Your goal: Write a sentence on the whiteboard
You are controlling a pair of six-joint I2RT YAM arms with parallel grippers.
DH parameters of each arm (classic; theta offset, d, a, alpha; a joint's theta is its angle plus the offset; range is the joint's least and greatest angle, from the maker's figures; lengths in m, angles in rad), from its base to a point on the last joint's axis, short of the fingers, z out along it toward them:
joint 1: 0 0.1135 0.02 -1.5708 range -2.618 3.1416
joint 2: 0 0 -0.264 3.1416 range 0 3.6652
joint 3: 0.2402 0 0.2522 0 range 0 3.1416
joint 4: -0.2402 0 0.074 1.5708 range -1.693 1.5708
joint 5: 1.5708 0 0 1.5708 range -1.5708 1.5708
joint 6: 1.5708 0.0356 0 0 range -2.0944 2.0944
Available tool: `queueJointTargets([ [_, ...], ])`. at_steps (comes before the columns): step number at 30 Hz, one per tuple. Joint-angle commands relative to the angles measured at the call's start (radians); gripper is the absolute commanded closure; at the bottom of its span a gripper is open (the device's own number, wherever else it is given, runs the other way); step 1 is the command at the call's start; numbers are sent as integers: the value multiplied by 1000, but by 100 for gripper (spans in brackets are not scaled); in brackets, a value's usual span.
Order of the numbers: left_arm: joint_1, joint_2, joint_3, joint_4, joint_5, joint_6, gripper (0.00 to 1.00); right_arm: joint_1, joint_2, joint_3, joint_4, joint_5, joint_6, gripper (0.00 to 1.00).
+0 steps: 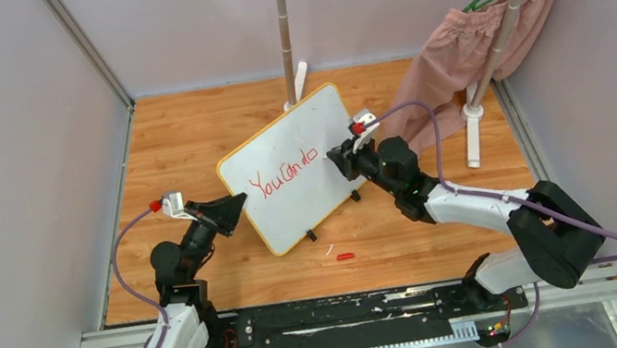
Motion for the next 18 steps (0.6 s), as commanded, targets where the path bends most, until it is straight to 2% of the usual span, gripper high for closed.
queueJointTargets([
  [1, -9, 9, -158, -15, -9, 46, 100, 10, 17, 39, 33, 38, -12, 100],
  [18, -9, 8, -157, -15, -8, 46, 100, 9, 47, 95, 48, 87, -34, 100],
])
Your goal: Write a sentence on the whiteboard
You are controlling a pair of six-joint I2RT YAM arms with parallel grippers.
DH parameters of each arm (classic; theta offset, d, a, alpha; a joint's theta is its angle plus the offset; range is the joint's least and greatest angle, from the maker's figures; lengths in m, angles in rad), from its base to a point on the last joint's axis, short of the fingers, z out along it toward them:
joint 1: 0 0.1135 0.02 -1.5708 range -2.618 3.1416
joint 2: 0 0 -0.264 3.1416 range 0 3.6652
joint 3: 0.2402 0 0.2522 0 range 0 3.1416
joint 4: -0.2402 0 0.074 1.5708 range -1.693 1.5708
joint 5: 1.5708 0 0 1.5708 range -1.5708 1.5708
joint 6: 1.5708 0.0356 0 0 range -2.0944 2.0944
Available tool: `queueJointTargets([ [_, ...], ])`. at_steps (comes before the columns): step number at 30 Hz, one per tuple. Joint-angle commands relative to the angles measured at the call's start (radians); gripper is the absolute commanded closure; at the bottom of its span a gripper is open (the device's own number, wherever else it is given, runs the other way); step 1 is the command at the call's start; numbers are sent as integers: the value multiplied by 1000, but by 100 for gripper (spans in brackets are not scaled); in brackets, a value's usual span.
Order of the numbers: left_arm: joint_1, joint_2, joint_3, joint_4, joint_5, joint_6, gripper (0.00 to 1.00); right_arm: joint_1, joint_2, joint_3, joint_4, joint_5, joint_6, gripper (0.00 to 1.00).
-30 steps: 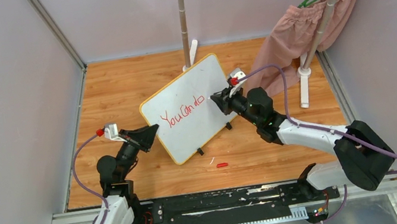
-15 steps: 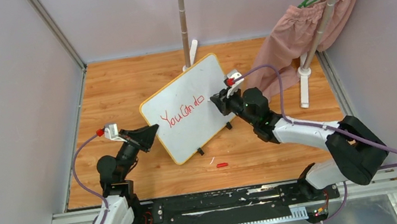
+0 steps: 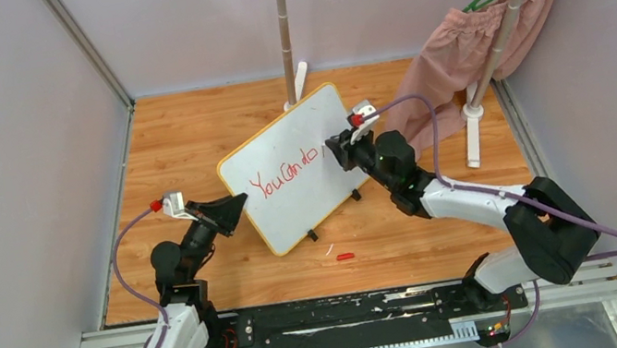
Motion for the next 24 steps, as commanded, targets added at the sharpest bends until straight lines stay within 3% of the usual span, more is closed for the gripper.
queueJointTargets([
  [1, -5, 5, -157, -15, -9, 46, 100, 9, 21, 52, 19, 16, -25, 100],
  [12, -5, 6, -157, -15, -10, 46, 100, 10, 32, 79, 1, 9, -35, 100],
  [24, -7, 6, -158, -14, -12, 46, 100, 13, 11, -2, 6, 2, -8, 100],
])
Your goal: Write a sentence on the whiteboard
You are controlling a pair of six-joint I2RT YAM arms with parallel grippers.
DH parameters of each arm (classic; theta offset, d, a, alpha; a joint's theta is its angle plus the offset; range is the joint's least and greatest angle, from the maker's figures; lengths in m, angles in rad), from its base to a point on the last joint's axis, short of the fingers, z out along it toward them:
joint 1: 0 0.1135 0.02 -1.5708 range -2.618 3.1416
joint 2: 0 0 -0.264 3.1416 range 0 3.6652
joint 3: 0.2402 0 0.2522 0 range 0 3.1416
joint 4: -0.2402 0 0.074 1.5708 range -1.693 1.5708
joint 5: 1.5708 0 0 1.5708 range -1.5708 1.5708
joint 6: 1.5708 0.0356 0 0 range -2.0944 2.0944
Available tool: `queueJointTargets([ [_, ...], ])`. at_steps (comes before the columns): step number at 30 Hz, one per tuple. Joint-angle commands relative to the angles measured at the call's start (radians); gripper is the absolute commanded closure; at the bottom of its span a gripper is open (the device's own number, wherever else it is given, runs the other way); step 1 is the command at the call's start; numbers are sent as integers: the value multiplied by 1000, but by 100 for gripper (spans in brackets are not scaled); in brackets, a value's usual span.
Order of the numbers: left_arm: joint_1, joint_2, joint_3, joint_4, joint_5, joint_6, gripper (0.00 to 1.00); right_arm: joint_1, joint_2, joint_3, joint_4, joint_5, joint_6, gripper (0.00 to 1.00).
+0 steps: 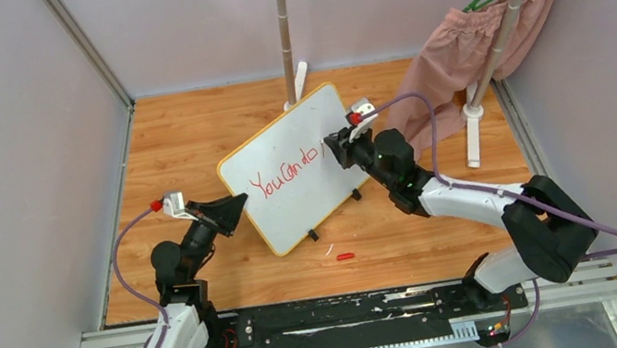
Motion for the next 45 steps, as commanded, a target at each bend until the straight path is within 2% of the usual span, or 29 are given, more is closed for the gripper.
queueJointTargets([
  [1, -5, 5, -157, -14, -10, 46, 100, 13, -11, -43, -2, -3, 8, 100],
  [14, -5, 7, -157, -13, -10, 44, 100, 15, -50, -72, -24, 55, 1, 100],
  [23, -6, 6, -158, -15, -11, 46, 100, 26, -99, -40, -37, 5, 21, 100],
  [45, -5, 8, -158, -13, -11, 43, 100, 44, -27, 19, -30, 3, 13, 100],
])
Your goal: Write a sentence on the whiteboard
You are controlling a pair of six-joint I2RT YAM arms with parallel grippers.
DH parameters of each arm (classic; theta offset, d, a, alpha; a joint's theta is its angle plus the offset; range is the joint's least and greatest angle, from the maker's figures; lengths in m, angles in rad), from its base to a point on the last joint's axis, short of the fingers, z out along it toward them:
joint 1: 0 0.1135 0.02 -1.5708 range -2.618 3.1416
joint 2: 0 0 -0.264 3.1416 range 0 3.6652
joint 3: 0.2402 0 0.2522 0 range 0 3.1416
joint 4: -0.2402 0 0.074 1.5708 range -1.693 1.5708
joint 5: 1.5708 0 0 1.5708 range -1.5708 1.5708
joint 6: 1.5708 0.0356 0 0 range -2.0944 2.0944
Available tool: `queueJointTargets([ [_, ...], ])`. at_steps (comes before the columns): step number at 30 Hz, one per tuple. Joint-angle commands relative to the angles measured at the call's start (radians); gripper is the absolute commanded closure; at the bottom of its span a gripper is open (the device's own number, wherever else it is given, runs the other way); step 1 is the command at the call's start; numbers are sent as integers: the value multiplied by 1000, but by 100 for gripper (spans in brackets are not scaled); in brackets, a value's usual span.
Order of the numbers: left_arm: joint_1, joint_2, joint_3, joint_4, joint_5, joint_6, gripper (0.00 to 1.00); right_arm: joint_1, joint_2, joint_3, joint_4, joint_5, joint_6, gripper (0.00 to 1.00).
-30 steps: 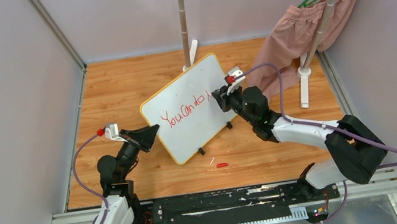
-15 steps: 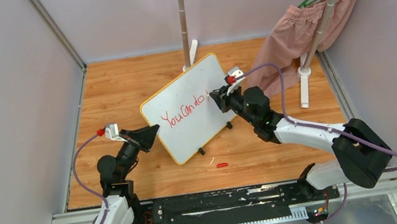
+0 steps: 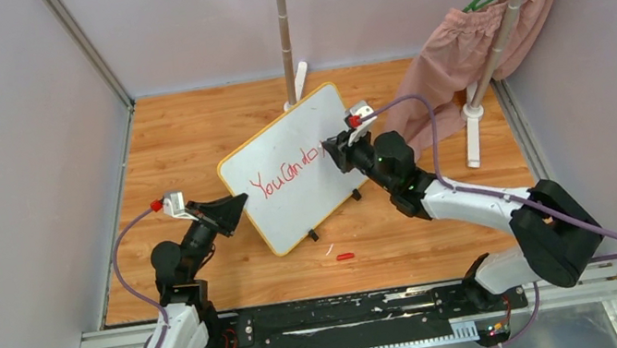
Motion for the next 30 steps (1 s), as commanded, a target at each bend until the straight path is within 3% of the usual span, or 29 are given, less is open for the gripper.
queueJointTargets([
  [1, -5, 8, -158, -14, -12, 43, 100, 13, 21, 34, 13, 15, 0, 100],
  [30, -7, 9, -158, -14, -15, 44, 100, -41, 7, 17, -3, 52, 5, 100],
])
